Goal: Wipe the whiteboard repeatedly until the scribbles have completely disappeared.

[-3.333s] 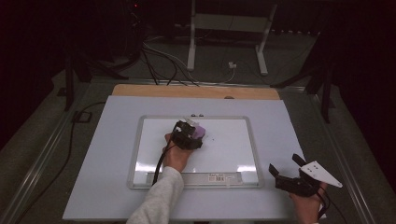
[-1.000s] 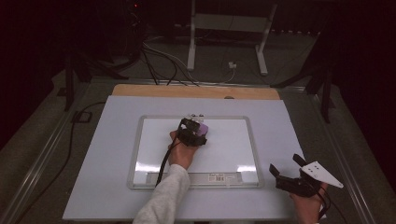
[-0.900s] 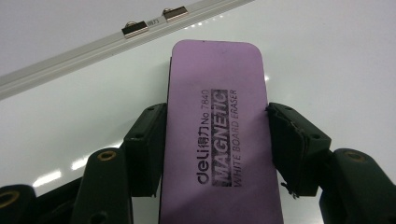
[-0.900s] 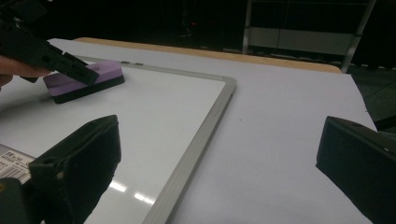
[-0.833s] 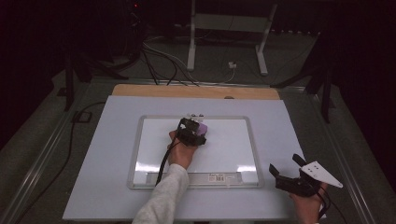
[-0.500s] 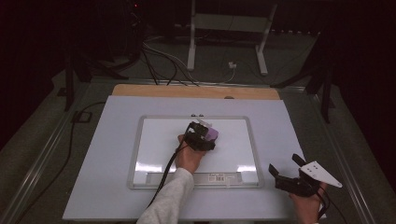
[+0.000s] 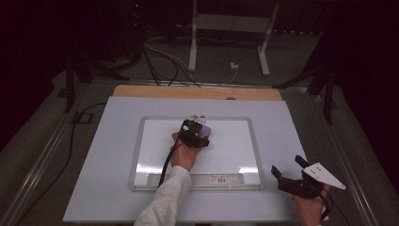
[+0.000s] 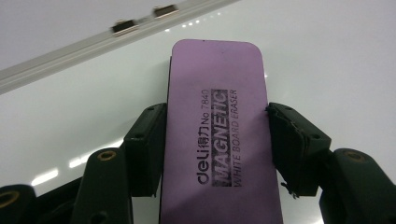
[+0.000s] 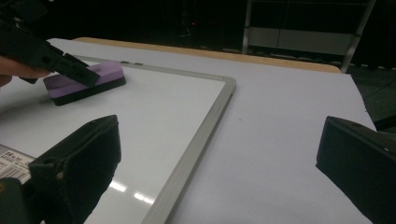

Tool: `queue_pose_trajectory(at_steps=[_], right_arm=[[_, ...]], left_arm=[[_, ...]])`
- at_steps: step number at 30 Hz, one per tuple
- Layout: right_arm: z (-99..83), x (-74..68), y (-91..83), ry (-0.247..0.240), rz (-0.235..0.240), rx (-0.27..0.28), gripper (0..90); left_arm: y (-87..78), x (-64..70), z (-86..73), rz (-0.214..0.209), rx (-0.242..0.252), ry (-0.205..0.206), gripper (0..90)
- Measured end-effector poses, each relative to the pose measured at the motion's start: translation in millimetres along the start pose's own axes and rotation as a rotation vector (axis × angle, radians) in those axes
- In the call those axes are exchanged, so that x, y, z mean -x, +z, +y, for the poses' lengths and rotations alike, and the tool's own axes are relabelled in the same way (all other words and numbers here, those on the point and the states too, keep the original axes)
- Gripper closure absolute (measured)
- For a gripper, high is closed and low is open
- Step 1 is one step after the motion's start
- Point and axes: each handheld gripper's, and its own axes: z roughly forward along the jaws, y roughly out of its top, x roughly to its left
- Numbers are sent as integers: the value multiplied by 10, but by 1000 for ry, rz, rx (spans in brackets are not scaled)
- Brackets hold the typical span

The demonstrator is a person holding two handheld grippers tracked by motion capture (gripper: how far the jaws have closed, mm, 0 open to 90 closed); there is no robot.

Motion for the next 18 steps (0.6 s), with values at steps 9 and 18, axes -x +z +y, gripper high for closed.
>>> queue_pose_trajectory(at_steps=[9,18], right_arm=[[0,0,-1,1,-1,0,2],[0,2,-5,4,-3,2,3]], left_arm=[[-28,-167,-31,30,2,-38,421],[-92,-326,-74,56,7,-68,421]])
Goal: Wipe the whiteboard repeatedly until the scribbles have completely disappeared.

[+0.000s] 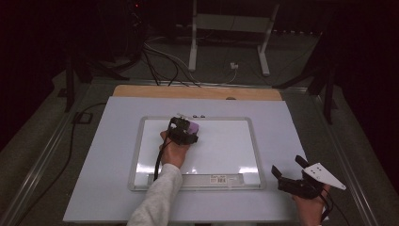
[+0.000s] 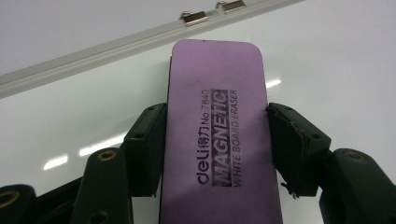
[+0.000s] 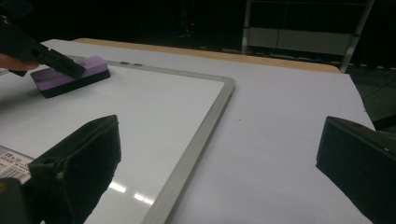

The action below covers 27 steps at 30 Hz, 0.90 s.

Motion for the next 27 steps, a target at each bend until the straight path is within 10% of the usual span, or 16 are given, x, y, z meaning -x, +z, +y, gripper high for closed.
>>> queue_pose_trajectory(at_steps=[27], right_arm=[[-3,10,-1,4,-1,1,2]], left_arm=[[-208,-671,-227,111,39,-128,420]])
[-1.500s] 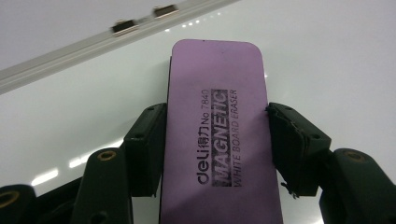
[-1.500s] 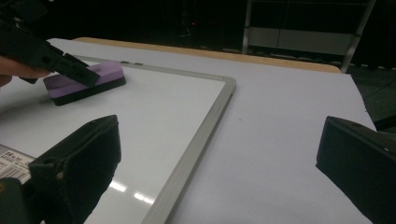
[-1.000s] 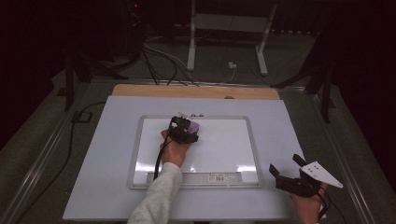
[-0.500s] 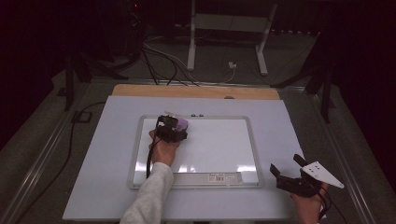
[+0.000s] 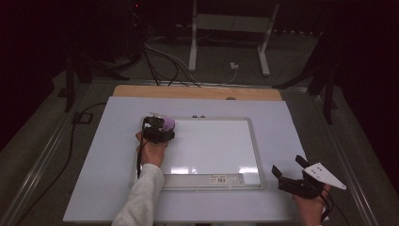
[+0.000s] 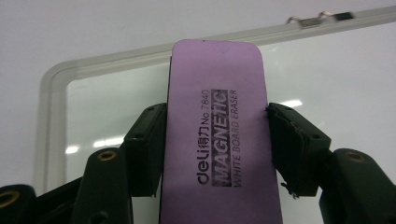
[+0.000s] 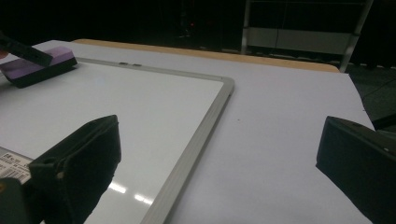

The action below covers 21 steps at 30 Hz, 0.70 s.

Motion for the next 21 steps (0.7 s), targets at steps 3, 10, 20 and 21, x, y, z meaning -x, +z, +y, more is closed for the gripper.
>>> queue_pose_trajectory(at_steps=[3,10,20,21], right_arm=[[-1,-2,1,2,0,-2,2],[-6,3,-3,2,-3,-1,3],[-9,0,-3,-1,-3,-5,3],[-9,0,-4,-2,-3,-4,2]], left_arm=[[3,-60,-26,10,-3,-16,420],[4,-164,-59,38,-1,-51,420],[4,-208,-89,42,17,-64,416],[-8,-209,-95,33,32,-61,404]])
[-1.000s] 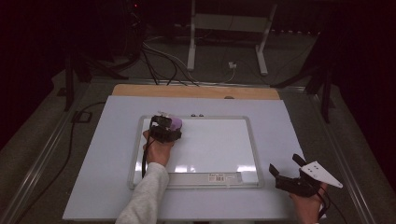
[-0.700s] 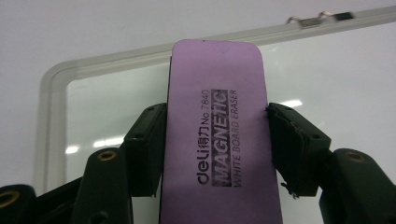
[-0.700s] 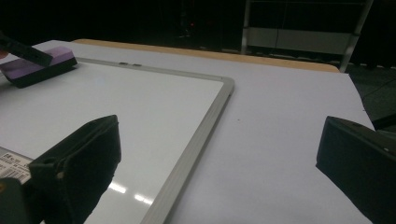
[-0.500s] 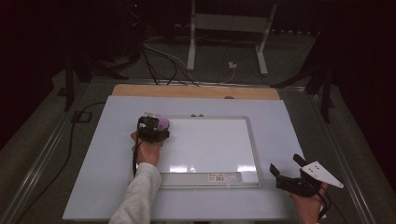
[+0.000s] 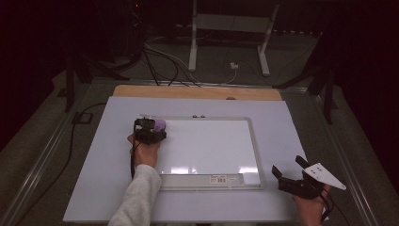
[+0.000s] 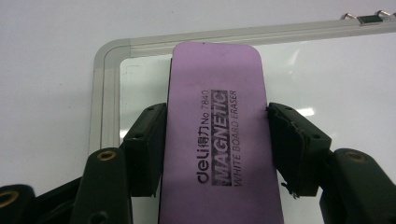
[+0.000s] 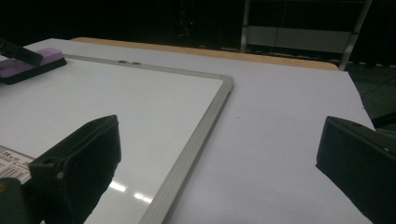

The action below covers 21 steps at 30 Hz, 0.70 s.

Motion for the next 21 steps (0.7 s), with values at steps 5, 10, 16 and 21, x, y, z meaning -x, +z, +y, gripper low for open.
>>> queue_pose_trajectory(at_steps=[5,10,16,21], right_arm=[[-1,5,-4,5,-1,0,2],[0,5,-10,4,-1,1,2],[2,-4,-6,3,-1,0,3],[0,1,-8,5,-1,2,2]], left_arm=[[-125,38,-32,-39,72,88,308],[-245,62,-94,-82,118,181,307],[-189,25,-172,-79,87,218,321],[-174,11,-186,-77,88,223,325]])
